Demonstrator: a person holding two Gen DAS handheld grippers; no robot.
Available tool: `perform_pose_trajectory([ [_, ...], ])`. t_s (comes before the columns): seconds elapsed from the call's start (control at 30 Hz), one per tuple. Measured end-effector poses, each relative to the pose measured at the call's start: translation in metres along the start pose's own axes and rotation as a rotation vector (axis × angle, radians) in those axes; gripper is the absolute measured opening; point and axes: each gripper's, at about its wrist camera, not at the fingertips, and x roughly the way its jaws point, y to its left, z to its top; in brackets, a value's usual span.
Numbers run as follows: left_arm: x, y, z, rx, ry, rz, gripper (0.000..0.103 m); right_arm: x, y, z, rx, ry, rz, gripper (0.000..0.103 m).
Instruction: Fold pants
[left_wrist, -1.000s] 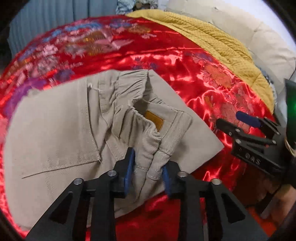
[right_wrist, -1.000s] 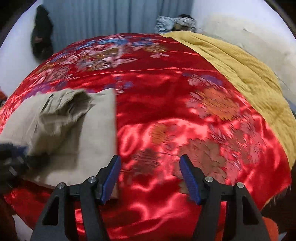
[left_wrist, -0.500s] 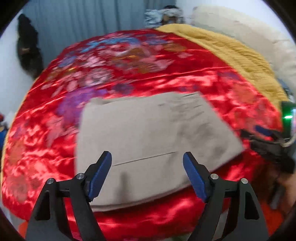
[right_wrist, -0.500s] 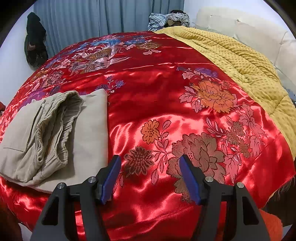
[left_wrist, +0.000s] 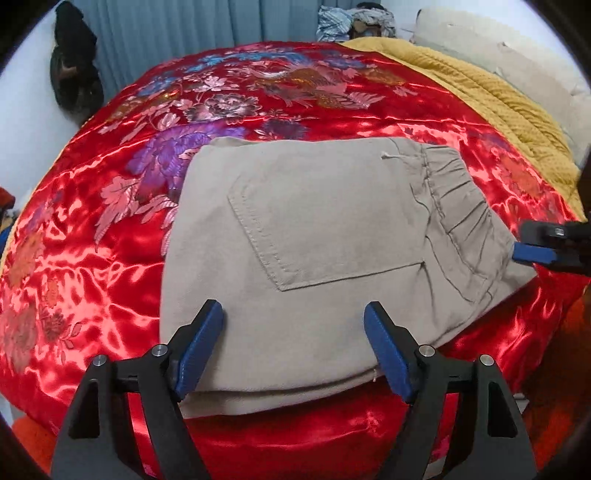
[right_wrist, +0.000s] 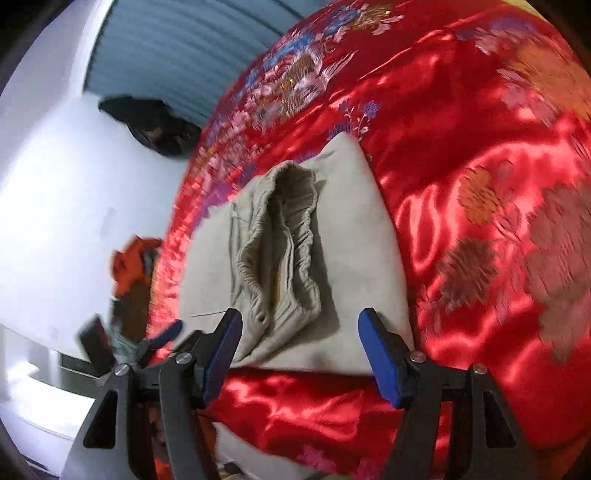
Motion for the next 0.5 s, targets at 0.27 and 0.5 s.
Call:
perform_pose_trajectory([
  [0.27, -0.002, 0.004, -0.001, -0.01, 0.006, -0.046, 0.079, 0.049, 0.054, 0.002, -0.219, 0.094, -0.22, 0.053],
  [0.5, -0.061, 0.024, 0.024, -0.08, -0.115, -0.128, 0.076, -0.028, 0.081, 0.017, -0.273, -0.064, -0.105, 0.024],
])
